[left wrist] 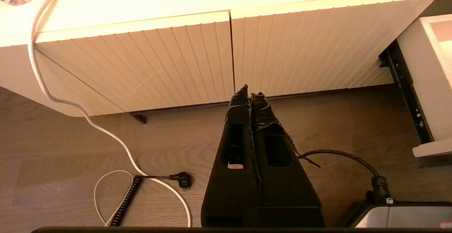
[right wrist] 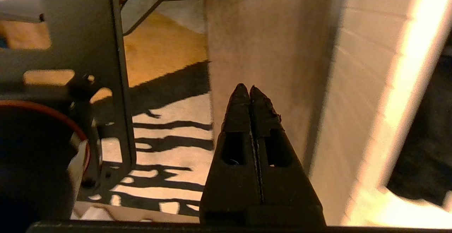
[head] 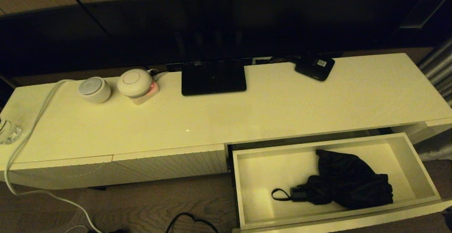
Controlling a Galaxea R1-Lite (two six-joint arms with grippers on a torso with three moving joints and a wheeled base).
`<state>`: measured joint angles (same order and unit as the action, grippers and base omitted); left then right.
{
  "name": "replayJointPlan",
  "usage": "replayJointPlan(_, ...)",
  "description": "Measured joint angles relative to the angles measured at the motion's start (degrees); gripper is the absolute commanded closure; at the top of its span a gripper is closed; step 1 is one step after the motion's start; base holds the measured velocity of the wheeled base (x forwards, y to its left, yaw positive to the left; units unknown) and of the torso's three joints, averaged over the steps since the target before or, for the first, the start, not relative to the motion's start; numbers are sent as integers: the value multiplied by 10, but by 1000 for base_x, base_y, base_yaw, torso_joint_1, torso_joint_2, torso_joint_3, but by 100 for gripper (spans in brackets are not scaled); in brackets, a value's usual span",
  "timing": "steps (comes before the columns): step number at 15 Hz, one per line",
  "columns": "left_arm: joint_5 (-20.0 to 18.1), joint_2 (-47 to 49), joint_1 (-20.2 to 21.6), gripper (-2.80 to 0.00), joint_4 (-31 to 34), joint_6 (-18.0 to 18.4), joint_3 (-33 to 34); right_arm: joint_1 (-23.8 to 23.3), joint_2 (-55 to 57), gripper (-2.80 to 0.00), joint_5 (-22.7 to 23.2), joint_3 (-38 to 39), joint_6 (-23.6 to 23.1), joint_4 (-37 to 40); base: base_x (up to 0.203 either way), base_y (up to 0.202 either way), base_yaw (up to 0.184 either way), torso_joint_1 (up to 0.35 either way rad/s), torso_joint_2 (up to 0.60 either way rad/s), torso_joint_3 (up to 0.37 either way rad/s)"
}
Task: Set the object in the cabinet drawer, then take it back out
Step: Close the drawer
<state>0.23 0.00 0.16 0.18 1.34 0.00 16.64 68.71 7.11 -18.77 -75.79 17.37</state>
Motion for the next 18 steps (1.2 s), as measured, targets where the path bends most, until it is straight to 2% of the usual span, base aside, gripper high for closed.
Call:
replayJointPlan(4, 0, 0, 0, 0, 0, 0, 0, -24, 98, 0, 0, 41, 0, -143, 0, 0, 0, 0, 0, 0)
replayJointPlan(6, 0, 0, 0, 0, 0, 0, 0, -27, 132, 0, -1, 47, -1, -185, 0, 0, 0, 0, 0, 0)
replayJointPlan(18, 0, 0, 0, 0, 0, 0, 0, -36, 256, 0, -42, 50, -2, -515, 0, 0, 0, 0, 0, 0)
